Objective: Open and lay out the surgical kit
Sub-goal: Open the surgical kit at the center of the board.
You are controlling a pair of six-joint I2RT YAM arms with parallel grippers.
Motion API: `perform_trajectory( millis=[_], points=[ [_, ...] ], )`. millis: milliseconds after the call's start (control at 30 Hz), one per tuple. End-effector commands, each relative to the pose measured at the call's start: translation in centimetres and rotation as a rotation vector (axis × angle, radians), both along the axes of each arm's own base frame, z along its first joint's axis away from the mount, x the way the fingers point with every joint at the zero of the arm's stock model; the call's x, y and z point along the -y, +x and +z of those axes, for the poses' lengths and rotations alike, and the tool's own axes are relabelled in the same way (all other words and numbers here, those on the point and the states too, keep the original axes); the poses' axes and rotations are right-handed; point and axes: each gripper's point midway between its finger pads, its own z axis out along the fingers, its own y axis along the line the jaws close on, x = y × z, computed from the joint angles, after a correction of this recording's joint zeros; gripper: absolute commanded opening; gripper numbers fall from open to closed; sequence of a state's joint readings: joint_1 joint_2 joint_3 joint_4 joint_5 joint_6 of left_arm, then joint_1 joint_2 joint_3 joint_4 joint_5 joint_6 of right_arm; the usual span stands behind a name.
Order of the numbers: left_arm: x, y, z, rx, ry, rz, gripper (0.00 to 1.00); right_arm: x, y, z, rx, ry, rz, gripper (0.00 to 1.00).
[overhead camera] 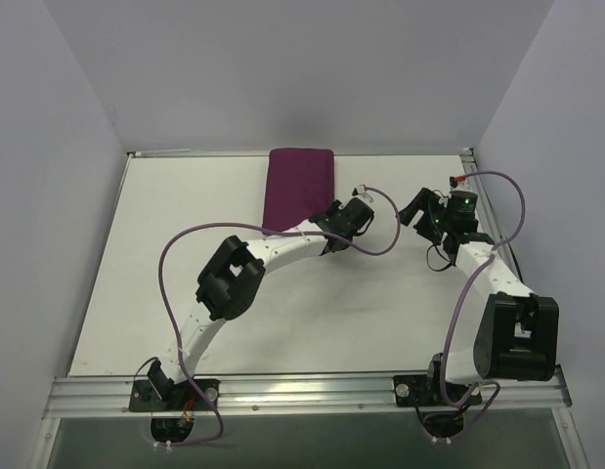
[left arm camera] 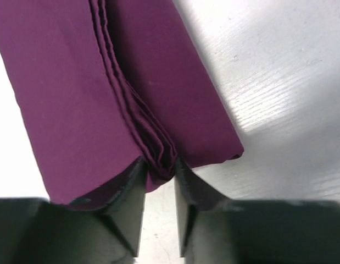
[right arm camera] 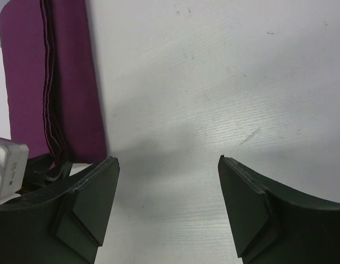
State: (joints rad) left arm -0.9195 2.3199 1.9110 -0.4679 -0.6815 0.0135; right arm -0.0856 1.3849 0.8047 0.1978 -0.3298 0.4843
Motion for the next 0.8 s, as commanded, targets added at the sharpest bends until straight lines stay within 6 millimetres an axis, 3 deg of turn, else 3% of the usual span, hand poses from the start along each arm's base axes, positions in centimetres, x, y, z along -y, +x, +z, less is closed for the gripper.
perform_trajectory(
  millis=[0,233,300,400,567,667,700,733,767],
  points=[
    [0.5,1.1,2.6,0.055,-0.023,0.0,0.32,0.1,0.0,1.1,0.047,-0.013,0.014,0.74],
    [0.9,1.1,4.3,0.066,-0.075,-0.017,0.27,0.0,-0.1,0.6,0.038,-0.015,0.024,0.74],
    [0.8,1.3,4.7,0.065,-0.09,-0.011,0.15,-0.1,-0.1,0.6,0.04,-0.011,0.028,0.74],
    [0.4,1.6,5.8,0.058,-0.132,-0.002,0.08,-0.1,-0.1,0.4,0.036,-0.006,0.029,0.74],
    [-0.3,2.4,8.2,-0.016,-0.352,0.012,0.02,-0.3,0.0,0.0,0.023,-0.001,0.043,0.74],
    [-3.4,4.2,11.2,-0.035,-0.519,0.074,0.02,-0.6,0.2,-0.3,0.013,0.006,0.056,0.74],
    [-4.0,4.2,13.5,-0.039,-0.6,0.054,0.02,-0.6,0.3,-0.3,0.011,0.008,0.058,0.74],
    [-5.1,4.6,13.9,-0.041,-0.663,0.088,0.02,-0.7,0.4,-0.5,0.006,0.011,0.064,0.74],
    [-8.1,6.2,14.8,-0.021,-0.709,0.144,0.02,-0.8,0.5,-0.4,0.008,0.016,0.066,0.74]
  ],
)
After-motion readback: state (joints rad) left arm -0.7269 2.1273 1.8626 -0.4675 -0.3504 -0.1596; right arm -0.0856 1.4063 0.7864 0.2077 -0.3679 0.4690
